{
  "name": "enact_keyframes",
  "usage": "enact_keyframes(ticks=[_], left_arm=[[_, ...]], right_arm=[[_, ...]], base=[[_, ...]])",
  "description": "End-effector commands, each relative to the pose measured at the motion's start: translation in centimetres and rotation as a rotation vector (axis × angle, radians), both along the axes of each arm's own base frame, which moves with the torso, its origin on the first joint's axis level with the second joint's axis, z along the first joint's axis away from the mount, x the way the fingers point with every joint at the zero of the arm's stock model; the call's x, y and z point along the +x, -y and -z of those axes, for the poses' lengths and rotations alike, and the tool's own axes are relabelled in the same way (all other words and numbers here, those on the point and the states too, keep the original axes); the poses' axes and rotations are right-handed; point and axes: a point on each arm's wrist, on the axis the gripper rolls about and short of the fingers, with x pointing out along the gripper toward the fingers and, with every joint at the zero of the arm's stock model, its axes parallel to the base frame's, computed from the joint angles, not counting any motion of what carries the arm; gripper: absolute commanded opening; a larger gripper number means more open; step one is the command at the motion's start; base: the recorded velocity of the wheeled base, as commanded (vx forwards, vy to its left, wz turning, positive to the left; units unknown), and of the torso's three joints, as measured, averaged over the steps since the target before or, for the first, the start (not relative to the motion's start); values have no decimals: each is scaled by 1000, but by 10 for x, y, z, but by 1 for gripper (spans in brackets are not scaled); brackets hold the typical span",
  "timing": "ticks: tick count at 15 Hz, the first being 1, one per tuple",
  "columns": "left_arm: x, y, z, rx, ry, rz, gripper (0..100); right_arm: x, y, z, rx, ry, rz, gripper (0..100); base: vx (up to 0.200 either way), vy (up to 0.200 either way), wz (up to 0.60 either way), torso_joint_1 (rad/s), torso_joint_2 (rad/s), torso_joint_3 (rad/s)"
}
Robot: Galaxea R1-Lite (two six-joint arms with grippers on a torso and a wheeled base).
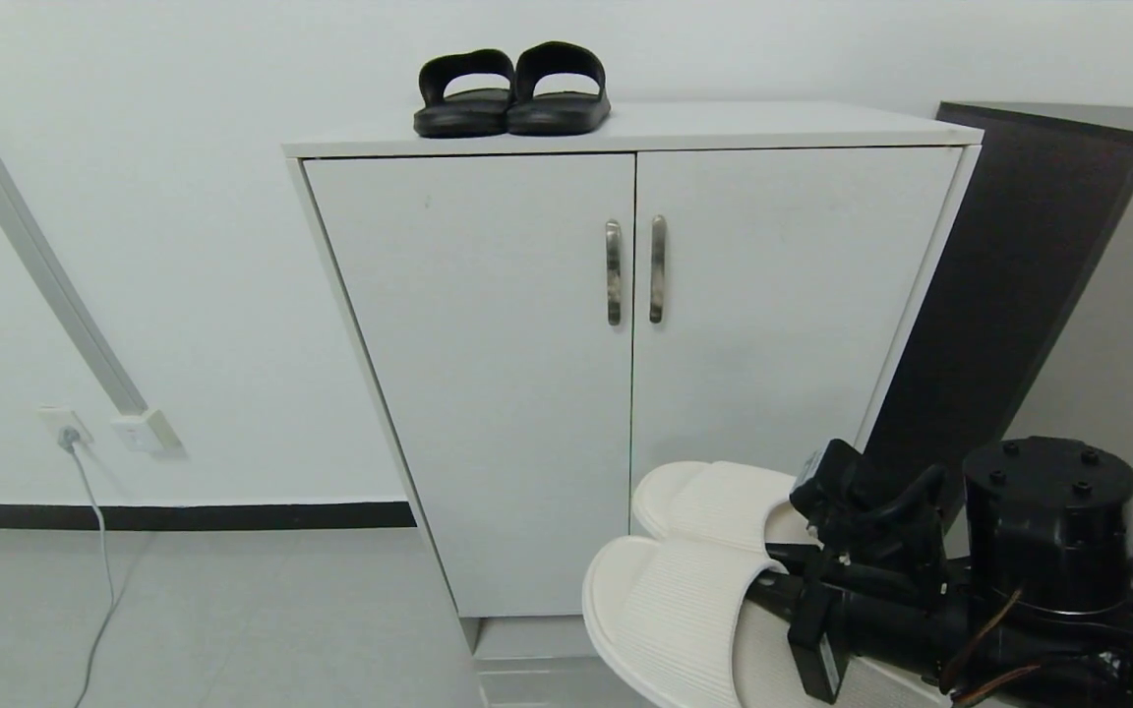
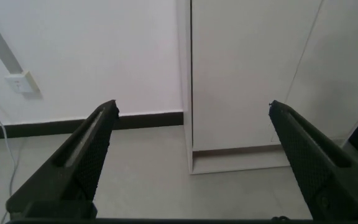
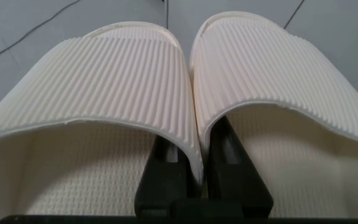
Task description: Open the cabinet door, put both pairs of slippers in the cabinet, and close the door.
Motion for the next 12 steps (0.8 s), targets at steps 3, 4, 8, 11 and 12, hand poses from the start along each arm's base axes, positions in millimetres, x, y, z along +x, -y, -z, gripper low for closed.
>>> enact_keyframes(ticks=[3, 4, 8, 11, 12], left_arm=[[-2, 0, -36, -29, 38, 11, 100], [-3, 0, -58, -75, 66, 20, 100], [41, 4, -91, -100, -88, 196, 100], [70, 7, -97, -64, -139, 309, 100], [92, 10, -100, -41, -159, 380, 100]], right_arm=[[0, 0, -1, 8, 10, 1, 0], [-1, 0, -2, 14, 15, -2, 0], [-4, -2, 0, 13, 14, -16, 0], [-3, -3, 1, 12, 13, -16, 0], [-4, -3, 2, 8, 10, -17, 0]], base=[[0, 0, 0, 3, 52, 26], [0, 0, 0, 0, 0, 0], [0, 0, 0, 0, 0, 0], [0, 0, 0, 0, 0, 0], [0, 0, 0, 0, 0, 0]])
